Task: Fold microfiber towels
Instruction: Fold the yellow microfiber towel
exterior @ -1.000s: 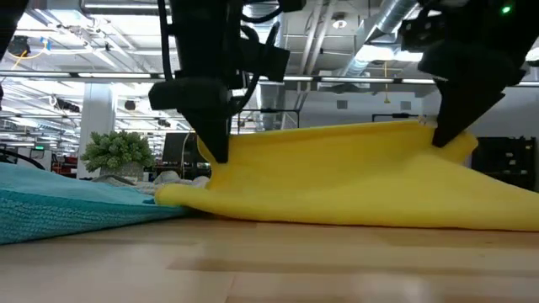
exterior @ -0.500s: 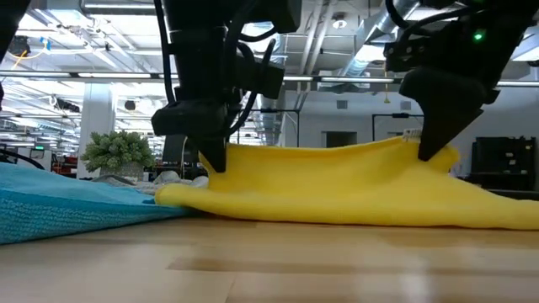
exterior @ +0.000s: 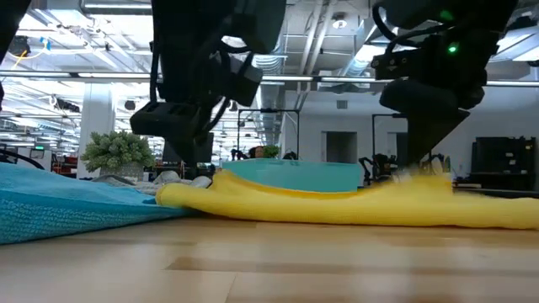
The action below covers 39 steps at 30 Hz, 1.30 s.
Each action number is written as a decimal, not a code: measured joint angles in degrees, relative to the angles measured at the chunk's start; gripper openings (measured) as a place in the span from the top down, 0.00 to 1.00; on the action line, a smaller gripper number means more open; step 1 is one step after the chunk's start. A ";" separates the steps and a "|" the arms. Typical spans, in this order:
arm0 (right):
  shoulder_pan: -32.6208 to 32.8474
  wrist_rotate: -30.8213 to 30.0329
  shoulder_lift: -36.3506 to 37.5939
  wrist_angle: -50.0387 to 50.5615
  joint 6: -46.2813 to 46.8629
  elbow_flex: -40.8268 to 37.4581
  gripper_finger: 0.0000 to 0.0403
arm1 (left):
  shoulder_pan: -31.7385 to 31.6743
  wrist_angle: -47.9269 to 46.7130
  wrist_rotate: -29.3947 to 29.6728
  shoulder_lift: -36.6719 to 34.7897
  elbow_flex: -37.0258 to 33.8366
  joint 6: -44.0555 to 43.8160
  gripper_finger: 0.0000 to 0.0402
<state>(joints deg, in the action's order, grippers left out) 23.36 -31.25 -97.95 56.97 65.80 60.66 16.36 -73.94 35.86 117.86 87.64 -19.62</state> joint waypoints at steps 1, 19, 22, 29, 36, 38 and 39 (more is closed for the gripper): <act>-0.28 -0.10 0.00 0.00 -0.18 0.00 0.67 | -0.03 -0.89 0.81 -0.24 0.00 -0.63 0.42; 27.21 -13.84 6.89 -6.53 -3.20 -2.28 0.46 | 11.25 38.60 -6.26 -24.14 -17.34 14.12 0.42; 32.37 -19.25 6.84 -13.81 -2.63 -5.86 0.47 | 12.89 58.12 -11.86 -28.72 -28.21 21.27 0.42; 33.33 -21.04 6.78 -33.14 -5.71 -13.93 0.46 | 13.43 71.66 -14.57 -26.81 -39.31 27.18 0.42; 30.39 -20.32 6.78 -44.43 -13.43 -19.44 0.46 | 14.84 72.23 -15.12 -21.97 -38.97 28.84 0.42; 29.58 -19.30 6.78 -46.50 -14.20 -20.98 0.46 | 14.99 71.63 -15.77 -20.10 -38.99 28.98 0.42; 29.26 -18.64 6.77 -48.12 -14.84 -21.73 0.46 | 14.99 72.00 -15.71 -19.04 -38.99 29.11 0.42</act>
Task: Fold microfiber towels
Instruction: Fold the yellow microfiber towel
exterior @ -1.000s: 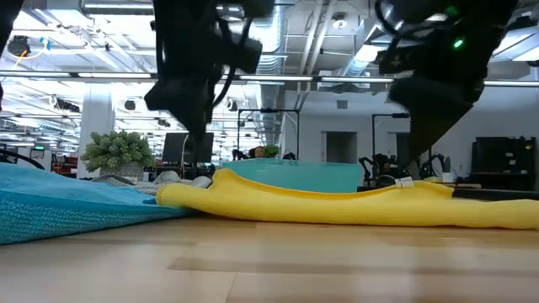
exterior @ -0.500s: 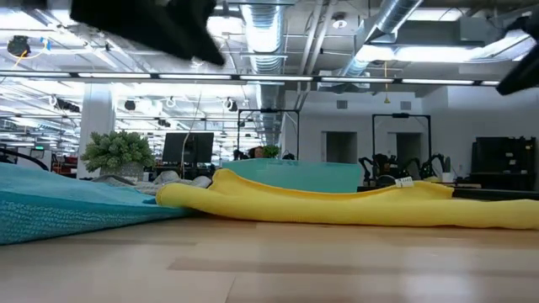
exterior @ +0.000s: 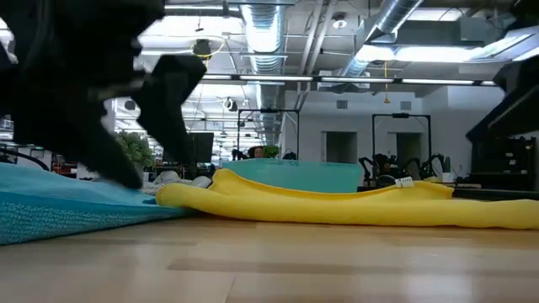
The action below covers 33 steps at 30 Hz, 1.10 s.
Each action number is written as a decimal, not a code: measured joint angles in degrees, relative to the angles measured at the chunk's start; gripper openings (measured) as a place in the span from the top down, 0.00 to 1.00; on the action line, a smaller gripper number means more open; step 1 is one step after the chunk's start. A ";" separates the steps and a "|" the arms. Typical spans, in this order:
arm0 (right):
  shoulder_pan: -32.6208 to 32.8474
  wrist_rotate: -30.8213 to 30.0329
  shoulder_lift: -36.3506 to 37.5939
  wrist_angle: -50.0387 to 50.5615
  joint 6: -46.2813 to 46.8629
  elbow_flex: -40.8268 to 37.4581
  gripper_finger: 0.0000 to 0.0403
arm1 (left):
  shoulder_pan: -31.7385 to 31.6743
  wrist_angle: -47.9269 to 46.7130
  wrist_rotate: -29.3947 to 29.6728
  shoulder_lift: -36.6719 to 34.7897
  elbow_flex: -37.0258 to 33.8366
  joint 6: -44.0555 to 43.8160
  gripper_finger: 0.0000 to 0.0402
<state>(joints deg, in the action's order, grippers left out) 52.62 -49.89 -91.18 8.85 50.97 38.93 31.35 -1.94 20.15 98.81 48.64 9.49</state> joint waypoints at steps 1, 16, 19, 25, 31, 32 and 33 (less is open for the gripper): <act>-0.26 0.45 -0.03 -1.54 -0.76 -0.54 0.46 | 0.00 -0.13 0.38 0.86 0.00 0.15 0.42; -1.03 5.38 -7.32 -12.44 -2.80 -4.56 0.46 | -0.57 -0.06 3.47 2.61 0.00 -4.07 0.43; -1.11 6.08 -11.13 -14.19 -2.56 -3.91 0.46 | -1.18 -0.08 3.55 2.61 0.00 -4.26 0.43; -1.11 5.51 -12.89 -14.88 -2.35 -2.62 0.46 | -3.11 -0.32 2.54 2.59 0.00 -5.76 0.43; -0.85 5.68 -12.90 -14.04 -1.45 -2.57 0.48 | -4.56 -1.91 0.55 2.55 0.00 -7.89 0.43; -0.86 5.70 -12.97 -14.04 -1.45 -2.56 0.49 | -4.59 -2.04 0.18 2.54 0.00 -8.16 0.43; -0.85 5.71 -12.98 -14.03 -1.47 -2.55 0.50 | -4.59 -2.17 -0.13 2.50 0.00 -8.48 0.44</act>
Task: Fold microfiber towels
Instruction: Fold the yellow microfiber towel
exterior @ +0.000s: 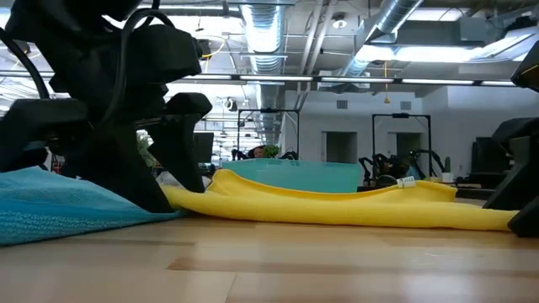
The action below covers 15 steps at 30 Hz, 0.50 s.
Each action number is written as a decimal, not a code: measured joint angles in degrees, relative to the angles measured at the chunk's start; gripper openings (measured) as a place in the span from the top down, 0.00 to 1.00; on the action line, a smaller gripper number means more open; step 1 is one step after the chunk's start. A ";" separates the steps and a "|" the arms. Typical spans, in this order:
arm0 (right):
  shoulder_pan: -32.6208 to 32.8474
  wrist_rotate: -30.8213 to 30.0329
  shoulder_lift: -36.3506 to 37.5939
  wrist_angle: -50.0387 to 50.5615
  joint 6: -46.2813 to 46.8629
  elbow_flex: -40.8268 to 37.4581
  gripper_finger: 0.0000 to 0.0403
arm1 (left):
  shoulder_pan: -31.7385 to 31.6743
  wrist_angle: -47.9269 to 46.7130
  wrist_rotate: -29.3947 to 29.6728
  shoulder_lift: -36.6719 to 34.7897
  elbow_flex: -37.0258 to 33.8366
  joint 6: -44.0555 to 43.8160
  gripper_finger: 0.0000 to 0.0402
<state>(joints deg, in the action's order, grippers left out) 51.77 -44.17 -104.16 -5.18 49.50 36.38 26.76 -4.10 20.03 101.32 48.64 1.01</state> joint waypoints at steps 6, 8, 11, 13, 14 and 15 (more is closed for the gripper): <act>-0.04 0.40 -0.02 0.91 0.35 0.04 0.56 | 0.04 -1.90 0.76 -0.04 0.07 -0.88 0.59; -0.04 0.50 -0.02 0.97 0.46 0.04 0.60 | 0.02 -2.23 1.30 -0.04 0.07 -0.87 0.66; -0.04 0.42 0.03 1.15 0.96 0.00 0.68 | 0.02 -2.27 1.40 -0.04 0.07 -0.87 0.76; -0.11 0.46 0.39 1.41 1.34 -0.02 0.74 | 0.02 -2.23 1.44 -0.04 0.07 -0.88 0.82; -0.11 0.56 0.70 1.49 1.42 -0.09 0.77 | 0.02 -2.26 1.44 -0.04 0.09 -0.89 0.84; -0.11 0.81 1.10 1.72 1.42 -0.11 0.80 | 0.06 -2.67 1.46 -0.03 0.32 -0.96 0.87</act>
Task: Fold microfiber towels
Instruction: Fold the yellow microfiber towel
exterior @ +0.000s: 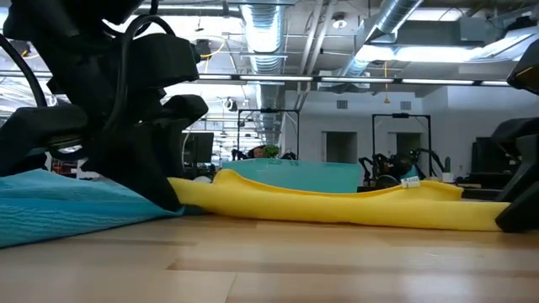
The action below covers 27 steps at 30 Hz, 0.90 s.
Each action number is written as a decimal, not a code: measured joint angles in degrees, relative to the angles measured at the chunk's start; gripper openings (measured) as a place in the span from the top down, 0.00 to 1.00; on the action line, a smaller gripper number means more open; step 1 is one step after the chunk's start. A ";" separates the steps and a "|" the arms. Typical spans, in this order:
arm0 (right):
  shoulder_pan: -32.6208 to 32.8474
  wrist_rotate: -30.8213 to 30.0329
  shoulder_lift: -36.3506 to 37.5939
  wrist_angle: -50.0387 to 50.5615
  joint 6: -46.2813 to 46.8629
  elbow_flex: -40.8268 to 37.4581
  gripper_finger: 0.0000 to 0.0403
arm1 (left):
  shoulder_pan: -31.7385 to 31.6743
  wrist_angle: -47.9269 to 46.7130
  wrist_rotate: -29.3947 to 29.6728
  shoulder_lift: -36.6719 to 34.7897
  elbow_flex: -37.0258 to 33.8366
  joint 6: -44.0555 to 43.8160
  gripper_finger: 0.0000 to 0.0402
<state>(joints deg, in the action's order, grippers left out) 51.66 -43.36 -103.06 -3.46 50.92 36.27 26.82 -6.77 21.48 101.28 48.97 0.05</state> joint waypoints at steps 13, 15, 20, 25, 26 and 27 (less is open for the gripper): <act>-0.72 -0.91 10.43 9.78 2.07 -0.13 0.93 | -0.05 -9.65 2.70 0.03 9.30 2.66 0.96; -1.24 -1.11 12.27 12.95 3.59 -0.13 0.94 | -0.55 -11.45 3.98 0.03 10.51 3.33 0.96; -2.47 -1.53 16.28 19.51 6.83 -0.12 0.97 | -1.38 -17.78 4.62 0.06 14.16 2.19 0.96; -4.68 -1.57 18.22 23.64 9.01 -0.09 0.96 | -2.22 -19.30 4.51 0.06 15.22 1.98 0.96; -5.16 -1.55 18.28 24.42 9.42 -0.09 0.96 | -2.68 -19.53 4.42 0.06 15.22 1.98 0.96; -5.65 -1.55 18.35 25.29 9.95 -0.09 0.96 | -3.23 -19.76 4.20 0.06 15.22 2.03 0.97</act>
<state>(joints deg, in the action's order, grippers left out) 46.01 -44.91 -84.71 21.83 60.87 36.18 23.59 -26.53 25.68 101.34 64.18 2.08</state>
